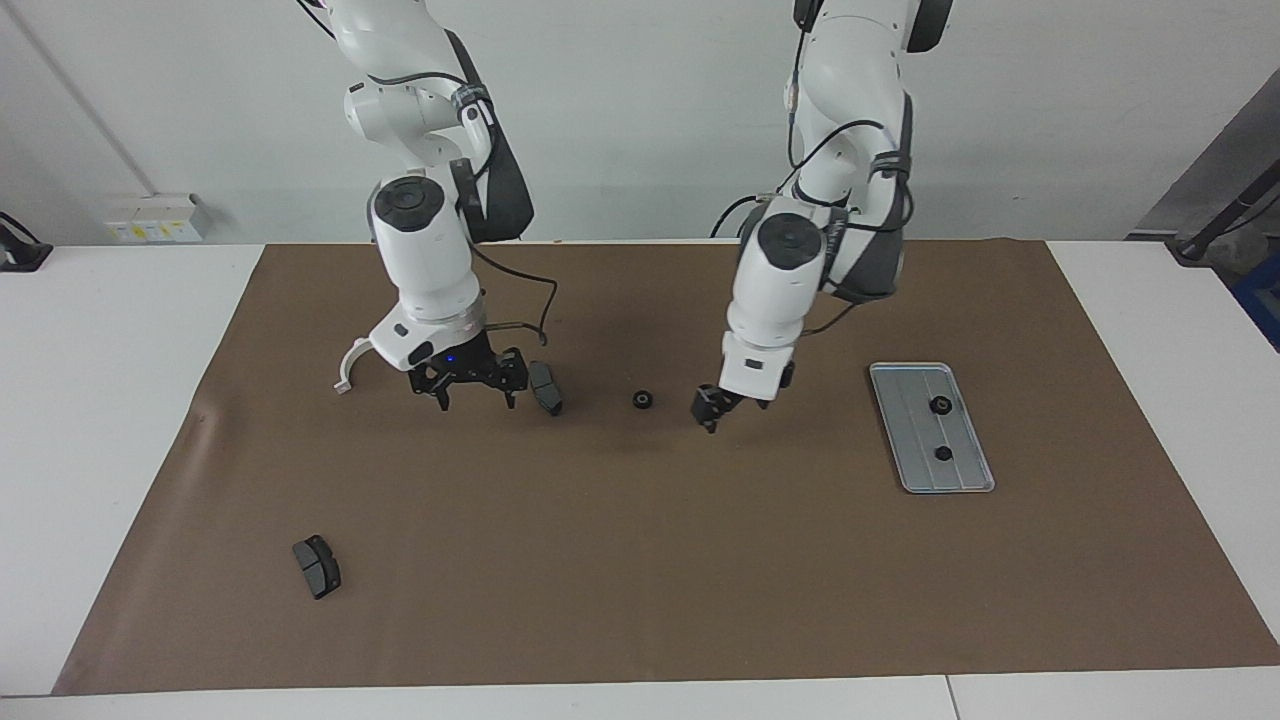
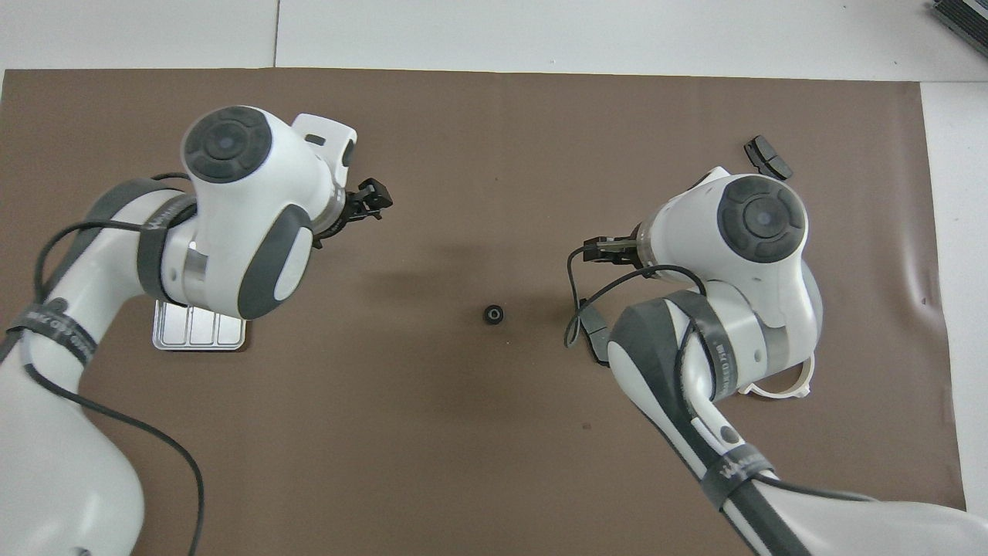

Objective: Place bearing gear from tray to pile

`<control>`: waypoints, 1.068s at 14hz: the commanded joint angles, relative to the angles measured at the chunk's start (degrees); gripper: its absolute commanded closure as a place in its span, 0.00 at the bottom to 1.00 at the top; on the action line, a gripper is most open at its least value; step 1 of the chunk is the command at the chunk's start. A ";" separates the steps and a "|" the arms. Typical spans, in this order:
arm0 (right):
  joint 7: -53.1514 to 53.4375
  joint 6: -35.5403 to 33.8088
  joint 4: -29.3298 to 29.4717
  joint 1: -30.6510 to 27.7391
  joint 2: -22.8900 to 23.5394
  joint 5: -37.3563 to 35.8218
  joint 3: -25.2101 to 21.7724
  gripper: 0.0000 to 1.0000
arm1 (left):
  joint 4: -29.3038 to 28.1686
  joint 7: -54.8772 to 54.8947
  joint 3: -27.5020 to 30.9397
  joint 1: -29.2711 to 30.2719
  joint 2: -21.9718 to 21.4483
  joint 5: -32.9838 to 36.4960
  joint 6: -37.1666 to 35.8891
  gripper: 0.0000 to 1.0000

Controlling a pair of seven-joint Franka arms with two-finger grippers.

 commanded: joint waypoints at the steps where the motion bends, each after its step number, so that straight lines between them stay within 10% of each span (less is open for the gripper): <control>1: 1.66 0.56 1.97 2.46 3.13 -0.02 -0.26 0.00 | -2.73 11.04 -0.79 6.51 -1.28 -0.09 2.72 0.00; 11: 2.54 7.59 -0.92 6.08 9.47 -2.39 -0.26 0.00 | -6.77 19.07 -0.88 10.57 4.44 -0.09 15.13 0.02; 15: 2.10 7.50 -1.54 6.34 9.29 -2.39 -0.26 0.09 | -8.35 19.07 -0.88 10.66 4.61 -0.09 16.71 0.24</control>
